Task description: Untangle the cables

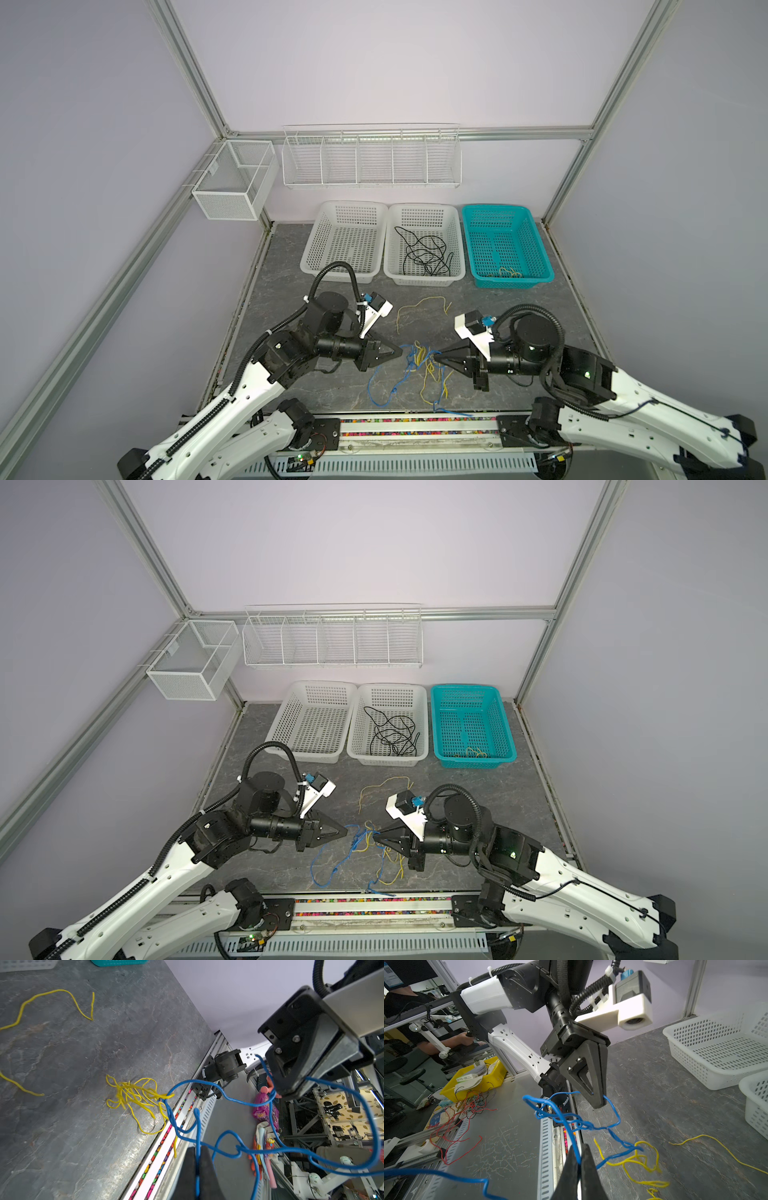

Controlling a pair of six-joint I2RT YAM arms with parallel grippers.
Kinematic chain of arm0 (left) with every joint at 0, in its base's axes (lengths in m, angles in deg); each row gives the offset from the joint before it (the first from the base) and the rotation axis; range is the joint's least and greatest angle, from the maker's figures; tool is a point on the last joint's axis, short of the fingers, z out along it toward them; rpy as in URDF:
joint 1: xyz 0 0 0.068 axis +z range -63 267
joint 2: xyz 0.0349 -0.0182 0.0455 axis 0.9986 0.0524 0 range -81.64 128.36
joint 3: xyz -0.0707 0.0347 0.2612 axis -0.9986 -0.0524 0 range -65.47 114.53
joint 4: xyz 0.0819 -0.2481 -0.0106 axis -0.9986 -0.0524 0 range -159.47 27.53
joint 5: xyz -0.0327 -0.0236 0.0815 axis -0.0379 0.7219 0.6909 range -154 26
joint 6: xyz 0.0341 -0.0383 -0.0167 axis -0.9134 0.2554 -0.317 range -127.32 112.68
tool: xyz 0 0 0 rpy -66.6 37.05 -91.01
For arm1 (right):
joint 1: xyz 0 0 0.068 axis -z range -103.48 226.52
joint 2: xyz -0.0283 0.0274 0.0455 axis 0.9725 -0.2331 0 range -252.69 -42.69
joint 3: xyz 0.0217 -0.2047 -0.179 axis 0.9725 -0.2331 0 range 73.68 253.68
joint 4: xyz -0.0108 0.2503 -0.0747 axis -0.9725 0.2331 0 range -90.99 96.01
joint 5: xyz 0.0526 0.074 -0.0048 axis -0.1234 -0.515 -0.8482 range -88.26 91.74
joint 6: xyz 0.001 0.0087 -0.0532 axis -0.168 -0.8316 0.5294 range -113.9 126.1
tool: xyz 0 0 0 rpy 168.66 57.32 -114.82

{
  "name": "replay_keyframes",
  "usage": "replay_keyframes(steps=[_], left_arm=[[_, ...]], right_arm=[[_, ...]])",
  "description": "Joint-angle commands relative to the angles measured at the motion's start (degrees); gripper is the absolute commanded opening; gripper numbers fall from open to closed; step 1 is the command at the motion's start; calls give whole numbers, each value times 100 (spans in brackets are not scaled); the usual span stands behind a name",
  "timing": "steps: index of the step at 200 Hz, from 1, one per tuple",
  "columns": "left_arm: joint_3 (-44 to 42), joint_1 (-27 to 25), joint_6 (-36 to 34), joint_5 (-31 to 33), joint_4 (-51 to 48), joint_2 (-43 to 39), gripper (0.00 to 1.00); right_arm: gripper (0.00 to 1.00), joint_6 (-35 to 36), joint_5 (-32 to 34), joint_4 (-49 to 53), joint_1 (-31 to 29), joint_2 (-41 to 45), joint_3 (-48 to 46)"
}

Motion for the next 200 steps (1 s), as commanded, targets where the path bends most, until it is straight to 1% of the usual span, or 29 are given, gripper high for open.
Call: replay_keyframes(steps=[1,34,50,76,90,104,120,140,149,157,179,200], left_arm=[[-290,195,525,48,853,-141,0],[-571,214,1071,-104,1722,-321,0],[-745,214,1384,-432,2271,-326,0],[-858,214,1524,-779,2508,-276,0],[-993,214,1734,-1058,2837,-229,0],[-1116,214,1921,-1256,3150,-282,0],[-1028,214,1832,-1238,2973,-460,0],[-797,230,1555,-1183,2433,-757,0],[-702,252,1431,-1131,2167,-852,0],[-629,286,1320,-1089,1943,-933,0],[-585,505,1268,-1184,1734,-1149,0],[-576,842,1289,-1320,1603,-1388,0]], right_arm=[[6,-29,-418,-29,-72,-233,-111],[6,-134,-311,-430,-98,-395,-321],[6,-124,230,-404,-98,-501,-410],[6,-427,1028,-784,-29,-392,-686],[6,-581,1155,-947,91,-350,-720],[6,-737,1014,-1109,305,-293,-734],[6,-975,1088,-1197,641,-203,-827],[6,-1261,1279,-1065,1109,-160,-1027],[6,-1391,1245,-1131,1289,-94,-1200],[6,-1577,1378,-1162,1423,-7,-1344],[6,-1982,1803,-873,1804,136,-1484],[6,-2309,1979,-558,2260,278,-1574]])
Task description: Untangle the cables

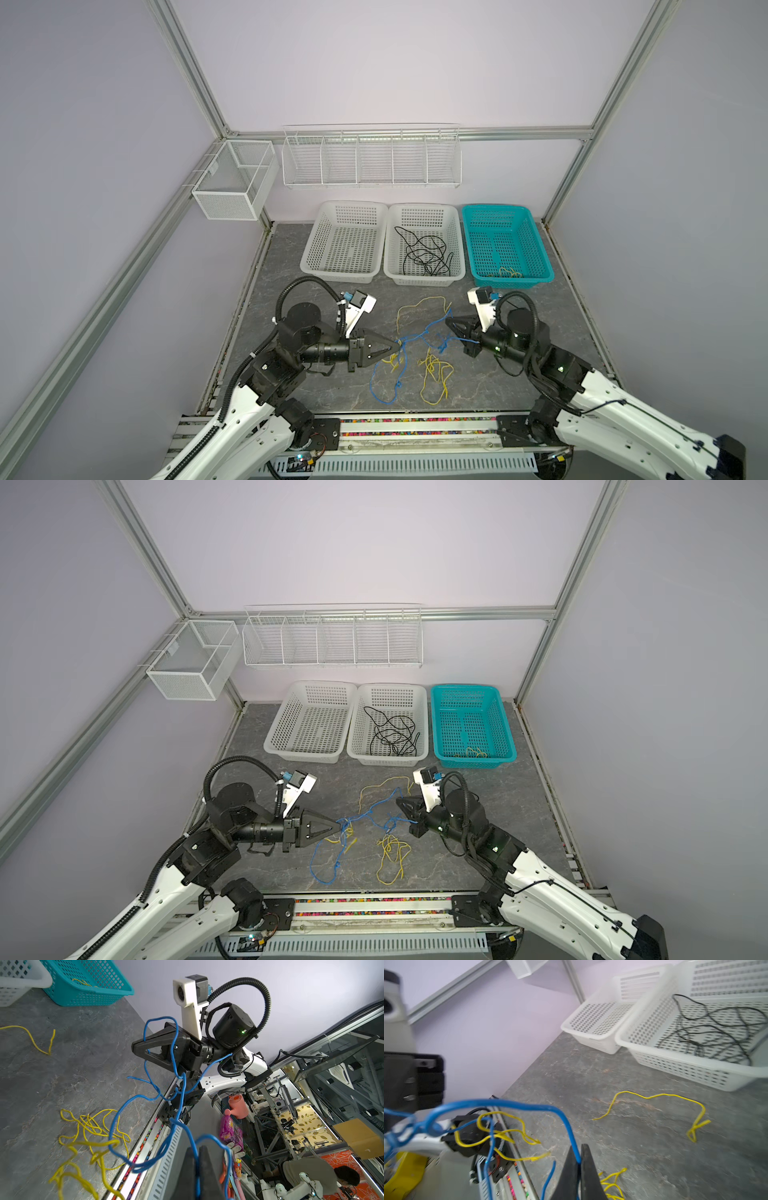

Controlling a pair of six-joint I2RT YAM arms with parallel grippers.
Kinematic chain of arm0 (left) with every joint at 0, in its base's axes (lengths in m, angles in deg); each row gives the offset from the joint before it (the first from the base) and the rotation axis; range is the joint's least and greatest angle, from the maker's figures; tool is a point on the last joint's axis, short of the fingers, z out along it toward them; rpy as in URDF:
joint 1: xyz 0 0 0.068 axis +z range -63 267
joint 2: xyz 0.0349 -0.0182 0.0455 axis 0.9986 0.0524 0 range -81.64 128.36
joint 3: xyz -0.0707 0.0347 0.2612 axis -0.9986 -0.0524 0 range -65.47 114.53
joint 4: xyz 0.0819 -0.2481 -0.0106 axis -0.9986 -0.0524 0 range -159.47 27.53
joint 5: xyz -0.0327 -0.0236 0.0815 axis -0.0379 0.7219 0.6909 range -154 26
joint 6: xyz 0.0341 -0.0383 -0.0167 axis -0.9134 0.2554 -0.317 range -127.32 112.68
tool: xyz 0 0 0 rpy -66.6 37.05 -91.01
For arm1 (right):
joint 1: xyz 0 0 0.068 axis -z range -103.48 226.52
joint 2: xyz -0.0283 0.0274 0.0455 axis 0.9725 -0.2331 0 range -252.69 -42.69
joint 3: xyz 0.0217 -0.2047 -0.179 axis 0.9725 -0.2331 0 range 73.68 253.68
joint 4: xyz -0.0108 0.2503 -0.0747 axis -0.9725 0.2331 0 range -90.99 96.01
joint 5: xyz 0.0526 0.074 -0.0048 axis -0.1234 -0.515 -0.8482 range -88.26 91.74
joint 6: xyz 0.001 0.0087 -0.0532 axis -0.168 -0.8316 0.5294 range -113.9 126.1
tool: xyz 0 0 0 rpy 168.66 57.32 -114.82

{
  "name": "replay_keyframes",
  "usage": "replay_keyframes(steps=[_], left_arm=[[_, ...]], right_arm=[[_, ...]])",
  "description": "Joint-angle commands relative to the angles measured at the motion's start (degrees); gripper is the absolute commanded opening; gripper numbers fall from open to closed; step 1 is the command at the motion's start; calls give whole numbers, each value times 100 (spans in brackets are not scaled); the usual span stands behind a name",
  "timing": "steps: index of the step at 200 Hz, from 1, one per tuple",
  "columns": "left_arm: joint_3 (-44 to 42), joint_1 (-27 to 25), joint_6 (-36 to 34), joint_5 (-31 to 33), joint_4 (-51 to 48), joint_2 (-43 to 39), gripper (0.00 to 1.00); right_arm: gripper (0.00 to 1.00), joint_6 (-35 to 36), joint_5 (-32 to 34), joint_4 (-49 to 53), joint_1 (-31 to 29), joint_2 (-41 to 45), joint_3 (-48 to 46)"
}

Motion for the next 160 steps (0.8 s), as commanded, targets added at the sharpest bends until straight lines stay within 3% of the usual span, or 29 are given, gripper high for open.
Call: replay_keyframes(steps=[1,55,82,96,116,136,160], left_arm=[[226,313,-155,-285,-161,-270,0],[411,451,-472,-87,-704,-436,0],[264,460,-228,-162,-347,-463,0],[33,460,108,-233,181,-463,0],[-289,460,545,-251,877,-442,0],[-493,460,781,-224,1253,-367,0],[-600,460,955,-219,1525,-289,0]], right_arm=[[6,-591,533,530,447,181,-160],[6,-1208,-363,1027,1929,-178,-359],[6,-746,-1170,1164,2186,-854,-127],[7,-469,-2017,922,2164,-1037,28],[30,-224,-2252,900,1850,-754,228],[63,133,-1755,1373,1300,-395,598],[70,25,-934,1781,1071,-92,832]])
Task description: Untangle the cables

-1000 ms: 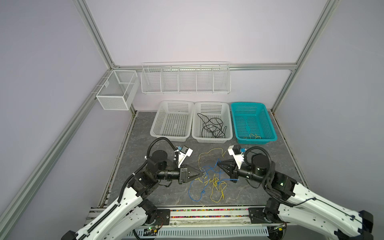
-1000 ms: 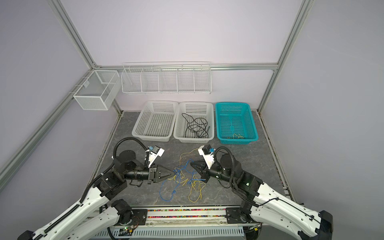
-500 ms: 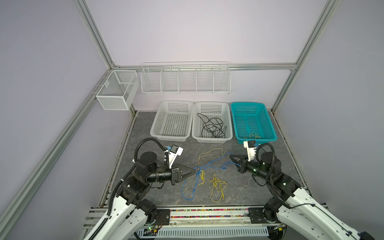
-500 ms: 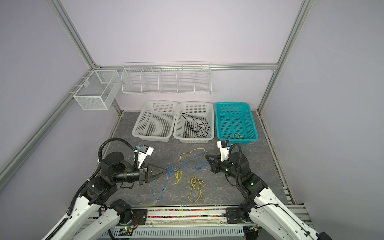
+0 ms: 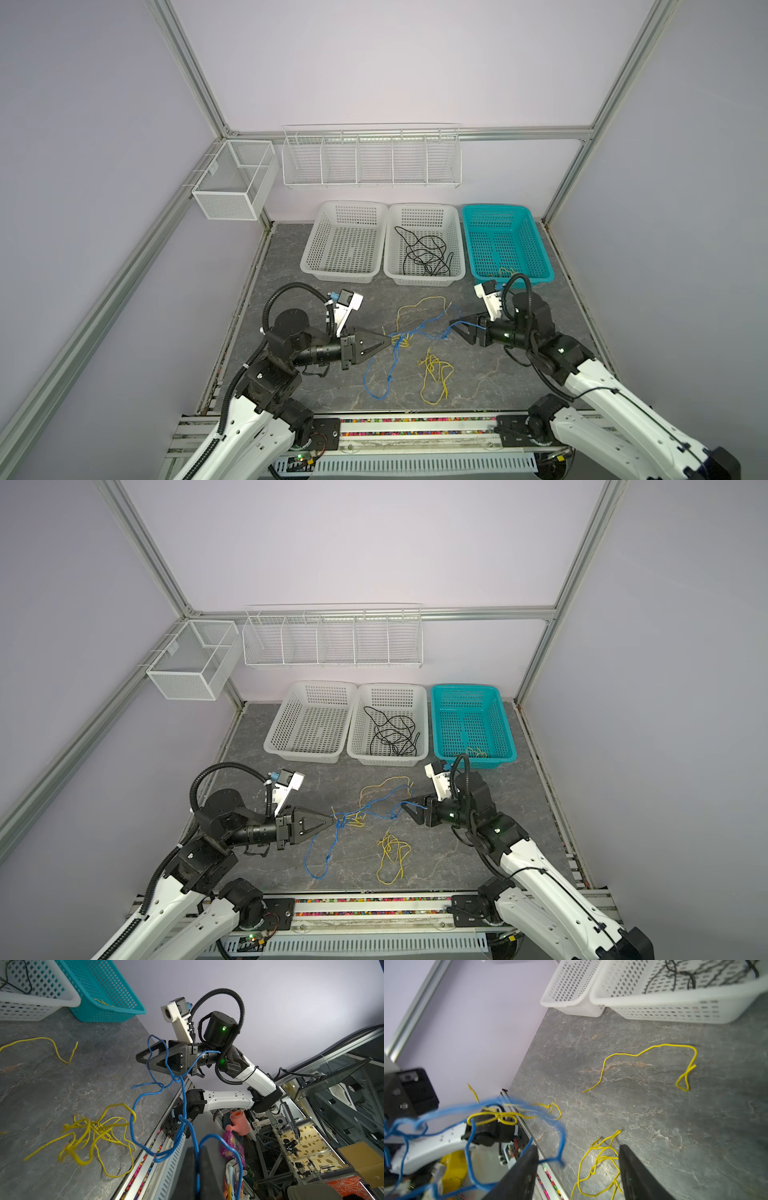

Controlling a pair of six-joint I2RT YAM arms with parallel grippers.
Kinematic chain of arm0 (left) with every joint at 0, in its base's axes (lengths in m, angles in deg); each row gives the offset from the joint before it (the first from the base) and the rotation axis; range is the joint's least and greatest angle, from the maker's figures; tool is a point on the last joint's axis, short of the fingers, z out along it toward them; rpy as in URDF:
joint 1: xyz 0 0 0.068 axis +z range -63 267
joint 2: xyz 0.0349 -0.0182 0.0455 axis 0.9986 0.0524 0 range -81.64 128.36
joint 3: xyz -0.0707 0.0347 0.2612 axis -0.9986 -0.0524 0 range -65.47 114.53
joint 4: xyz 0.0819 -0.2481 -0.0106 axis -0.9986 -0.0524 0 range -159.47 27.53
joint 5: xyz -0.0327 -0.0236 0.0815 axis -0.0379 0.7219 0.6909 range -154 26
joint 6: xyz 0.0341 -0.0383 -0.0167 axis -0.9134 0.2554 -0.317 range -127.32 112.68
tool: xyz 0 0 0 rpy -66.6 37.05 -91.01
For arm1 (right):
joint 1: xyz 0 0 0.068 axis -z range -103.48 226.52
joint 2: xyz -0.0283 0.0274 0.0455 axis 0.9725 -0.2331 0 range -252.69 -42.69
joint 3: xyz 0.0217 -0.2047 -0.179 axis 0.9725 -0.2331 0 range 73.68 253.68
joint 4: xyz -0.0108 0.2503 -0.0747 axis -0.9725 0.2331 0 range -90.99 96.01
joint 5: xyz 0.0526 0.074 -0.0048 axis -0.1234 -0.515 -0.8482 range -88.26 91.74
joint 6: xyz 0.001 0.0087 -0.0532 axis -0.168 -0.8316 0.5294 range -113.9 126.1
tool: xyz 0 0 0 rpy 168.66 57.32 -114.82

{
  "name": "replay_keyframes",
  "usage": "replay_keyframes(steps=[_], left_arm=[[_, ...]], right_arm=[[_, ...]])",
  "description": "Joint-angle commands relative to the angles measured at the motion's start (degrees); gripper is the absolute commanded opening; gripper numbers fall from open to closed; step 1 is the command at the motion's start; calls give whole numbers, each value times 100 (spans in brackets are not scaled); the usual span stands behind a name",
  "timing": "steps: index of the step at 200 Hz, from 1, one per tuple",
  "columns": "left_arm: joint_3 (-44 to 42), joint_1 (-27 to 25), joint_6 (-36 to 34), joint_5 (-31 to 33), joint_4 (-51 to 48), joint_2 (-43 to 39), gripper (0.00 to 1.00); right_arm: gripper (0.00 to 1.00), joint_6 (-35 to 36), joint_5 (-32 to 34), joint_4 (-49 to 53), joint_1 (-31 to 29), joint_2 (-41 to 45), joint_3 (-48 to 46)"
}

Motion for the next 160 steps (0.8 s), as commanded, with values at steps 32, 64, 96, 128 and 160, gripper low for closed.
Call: replay_keyframes(steps=[32,64,96,128,160], left_arm=[[25,36,55,52,224,115,0],[39,36,-69,274,-27,128,0],[58,36,-175,555,-188,176,0],[6,36,-193,733,-116,245,0],[-35,36,-133,738,124,375,0]], right_arm=[[73,-233,2200,1443,-163,733,827],[77,-1041,1829,2013,-166,918,1665],[78,-2092,1474,2088,-367,850,1966],[79,-3631,1565,1236,-1064,825,1585],[78,-3914,1960,900,-2043,-227,2071]])
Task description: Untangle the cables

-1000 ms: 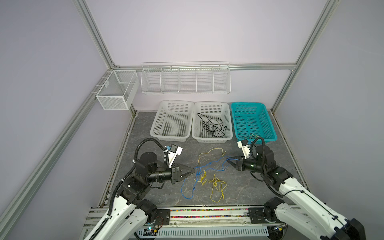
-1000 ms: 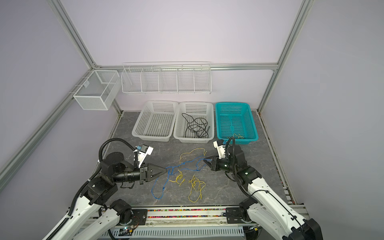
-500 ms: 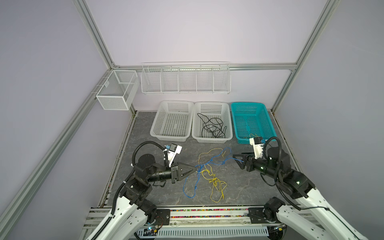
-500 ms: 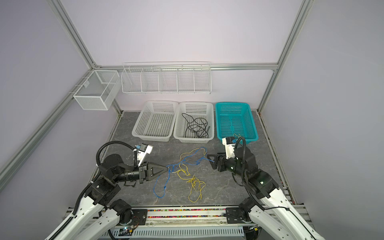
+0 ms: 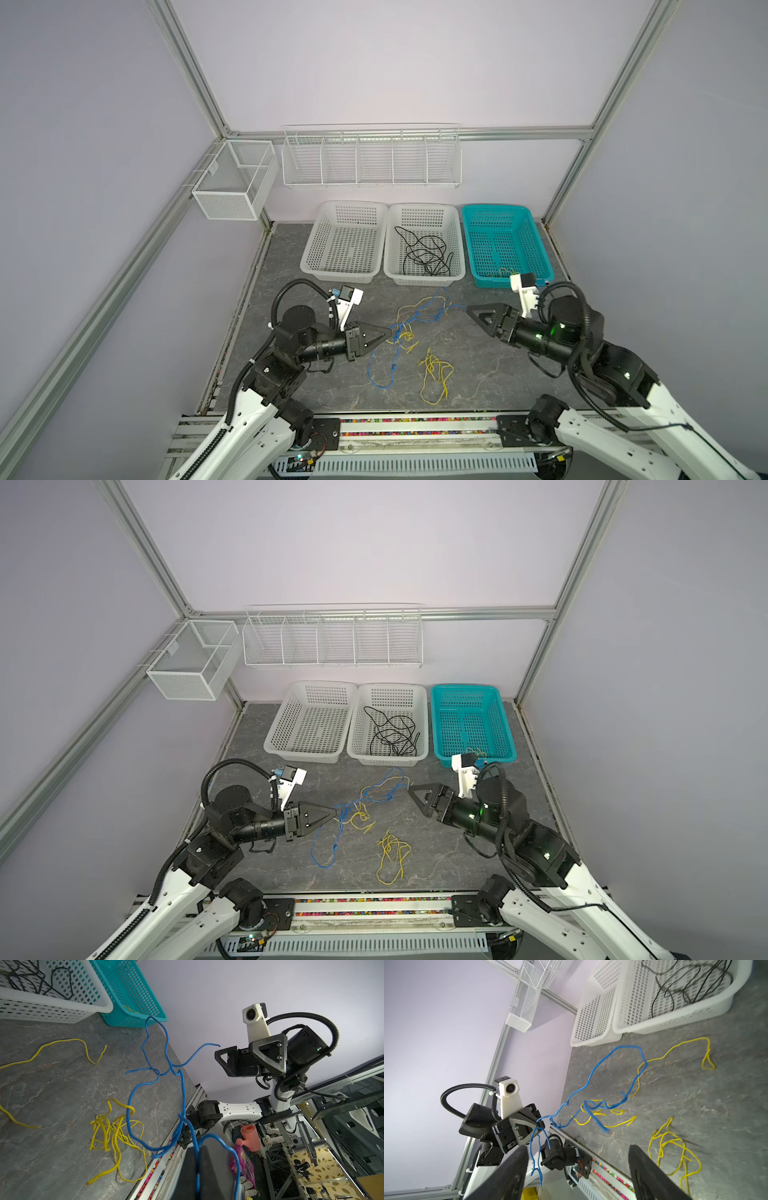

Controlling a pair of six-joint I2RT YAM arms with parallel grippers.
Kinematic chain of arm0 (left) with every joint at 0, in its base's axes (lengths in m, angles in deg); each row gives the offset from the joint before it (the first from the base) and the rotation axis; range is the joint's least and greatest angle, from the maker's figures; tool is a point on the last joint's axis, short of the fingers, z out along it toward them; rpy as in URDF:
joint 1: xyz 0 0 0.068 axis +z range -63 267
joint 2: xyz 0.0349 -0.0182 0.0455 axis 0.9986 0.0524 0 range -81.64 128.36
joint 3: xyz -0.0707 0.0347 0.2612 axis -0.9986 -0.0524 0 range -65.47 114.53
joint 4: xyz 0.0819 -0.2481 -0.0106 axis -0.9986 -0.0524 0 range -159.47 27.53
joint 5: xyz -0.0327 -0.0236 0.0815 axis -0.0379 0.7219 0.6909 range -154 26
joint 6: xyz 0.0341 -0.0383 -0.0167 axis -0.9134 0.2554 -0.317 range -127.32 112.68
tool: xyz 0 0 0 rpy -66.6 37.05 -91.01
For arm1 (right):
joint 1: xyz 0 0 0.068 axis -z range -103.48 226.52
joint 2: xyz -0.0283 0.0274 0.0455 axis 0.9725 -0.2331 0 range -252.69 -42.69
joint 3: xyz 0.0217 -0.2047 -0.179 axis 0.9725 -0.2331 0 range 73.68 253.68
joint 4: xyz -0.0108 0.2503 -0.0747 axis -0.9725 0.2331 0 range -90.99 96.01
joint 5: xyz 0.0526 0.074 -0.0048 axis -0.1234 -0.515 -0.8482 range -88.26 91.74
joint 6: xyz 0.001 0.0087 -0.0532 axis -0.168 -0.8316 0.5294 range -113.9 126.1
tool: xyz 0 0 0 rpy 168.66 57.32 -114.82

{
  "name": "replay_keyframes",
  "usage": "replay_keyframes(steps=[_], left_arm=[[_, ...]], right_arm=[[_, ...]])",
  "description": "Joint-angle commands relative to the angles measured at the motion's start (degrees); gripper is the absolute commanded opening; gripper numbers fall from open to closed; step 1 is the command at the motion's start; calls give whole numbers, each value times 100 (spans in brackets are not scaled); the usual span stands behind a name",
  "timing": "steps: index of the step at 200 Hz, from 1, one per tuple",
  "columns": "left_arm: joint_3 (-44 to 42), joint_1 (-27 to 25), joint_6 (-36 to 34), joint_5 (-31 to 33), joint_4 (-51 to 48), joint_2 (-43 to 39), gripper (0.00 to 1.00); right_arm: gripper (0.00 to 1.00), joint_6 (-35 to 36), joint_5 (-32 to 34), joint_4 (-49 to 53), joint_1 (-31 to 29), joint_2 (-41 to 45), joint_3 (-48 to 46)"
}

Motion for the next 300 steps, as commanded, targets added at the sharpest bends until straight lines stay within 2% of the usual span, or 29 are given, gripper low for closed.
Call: replay_keyframes(steps=[1,20,52,72,91,132,144,162,184,219,238,259,300], left_arm=[[9,30,-47,94,274,56,0],[-36,30,1,58,415,107,0],[-75,23,63,32,515,67,0],[-139,21,157,-6,632,13,0],[-213,-3,203,-54,683,-16,0],[-403,-32,342,-127,842,-176,0],[-436,-36,365,-151,860,-204,0],[-490,-34,383,-212,886,-200,0],[-571,-33,405,-267,979,-135,0],[-538,-32,327,-209,988,-7,0],[-498,-32,319,-143,1035,121,0],[-455,-32,335,-123,1181,243,0],[-416,-36,136,93,1017,344,0]], right_arm=[[78,-762,298,-555,-585,-731,321],[78,-973,402,-790,-955,-1424,562],[77,-1406,110,-1243,-1002,-2439,664],[69,-1370,252,-1500,-985,-2820,724],[68,-1255,307,-1490,-924,-3178,902],[39,-1140,58,-1720,-822,-3714,976],[23,-974,13,-1736,-819,-3796,1056],[7,-524,-123,-1591,-847,-3920,1335],[7,259,-301,-1109,-956,-4113,1884],[7,1321,-425,-843,-1204,-4046,2085],[7,1832,-835,-810,-1413,-4084,2127],[7,2139,-265,-790,-1802,-3865,1899],[7,2504,-462,-631,-2141,-3668,1793]])
